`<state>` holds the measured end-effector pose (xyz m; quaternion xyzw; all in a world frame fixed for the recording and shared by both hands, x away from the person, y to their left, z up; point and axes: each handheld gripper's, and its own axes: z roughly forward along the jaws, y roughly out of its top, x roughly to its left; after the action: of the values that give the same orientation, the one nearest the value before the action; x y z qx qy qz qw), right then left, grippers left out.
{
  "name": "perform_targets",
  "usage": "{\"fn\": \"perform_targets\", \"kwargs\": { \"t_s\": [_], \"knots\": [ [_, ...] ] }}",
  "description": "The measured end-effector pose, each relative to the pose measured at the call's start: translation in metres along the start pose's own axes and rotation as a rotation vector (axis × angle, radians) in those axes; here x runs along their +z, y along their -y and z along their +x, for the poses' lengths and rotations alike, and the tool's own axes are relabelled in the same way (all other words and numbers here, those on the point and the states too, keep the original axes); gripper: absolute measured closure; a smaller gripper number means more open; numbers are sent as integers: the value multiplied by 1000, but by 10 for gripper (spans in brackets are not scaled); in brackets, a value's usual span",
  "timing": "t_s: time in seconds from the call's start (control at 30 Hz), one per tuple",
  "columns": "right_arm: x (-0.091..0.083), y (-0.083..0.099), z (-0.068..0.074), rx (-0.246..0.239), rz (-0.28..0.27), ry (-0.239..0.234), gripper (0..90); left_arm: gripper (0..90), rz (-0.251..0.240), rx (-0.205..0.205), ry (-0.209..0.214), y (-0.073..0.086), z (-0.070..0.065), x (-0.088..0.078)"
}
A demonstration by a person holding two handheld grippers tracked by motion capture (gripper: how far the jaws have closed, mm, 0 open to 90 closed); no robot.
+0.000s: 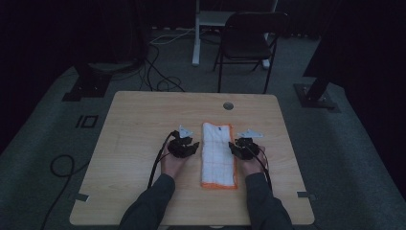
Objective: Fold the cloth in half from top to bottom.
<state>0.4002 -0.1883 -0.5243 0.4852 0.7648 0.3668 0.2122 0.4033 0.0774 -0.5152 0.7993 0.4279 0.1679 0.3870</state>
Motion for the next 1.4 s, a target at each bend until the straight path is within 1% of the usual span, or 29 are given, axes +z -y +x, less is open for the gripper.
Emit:
{"fn": "perform_targets", "kwargs": {
  "t_s": [0.13, 0.2, 0.33, 0.47, 0.53, 0.7, 0.83, 0.93, 1.1, 1.23, 1.37, 1.4],
  "knots": [
    [3, -2, -1, 5, 0, 5, 645, 613, -5, -7, -4, -2, 1, 5],
    [5, -3, -3, 20, -1, -2, 647, 612, -7, -13, -6, -3, 1, 9],
    [8, -7, -6, 35, -1, 2, 650, 609, -7, -15, -7, -6, 1, 14],
    [13, -10, -7, 38, 2, 5, 656, 607, -15, -17, 1, -11, 0, 18],
    [16, -12, -8, 37, 9, 9, 658, 606, -12, -17, 6, -14, -1, 21],
    [24, -14, -8, 39, 21, 9, 660, 599, -6, -41, 17, -18, -3, 30],
    [30, -14, -6, 43, 31, 9, 661, 577, 10, -38, 11, -18, -6, 37],
    [33, -14, -6, 49, 41, 10, 660, 563, 31, -34, -1, -19, -7, 43],
    [34, -14, -8, 54, 46, 17, 649, 545, 68, -54, -14, -19, -5, 51],
    [37, -12, -11, 72, 66, 14, 643, 545, 91, -71, -11, -19, -3, 55],
    [38, -12, -11, 77, 70, 11, 647, 560, 93, -69, -9, -19, -3, 55],
    [38, -12, -11, 77, 70, 6, 667, 571, 93, -69, -10, -19, -3, 55]
  ]
}}
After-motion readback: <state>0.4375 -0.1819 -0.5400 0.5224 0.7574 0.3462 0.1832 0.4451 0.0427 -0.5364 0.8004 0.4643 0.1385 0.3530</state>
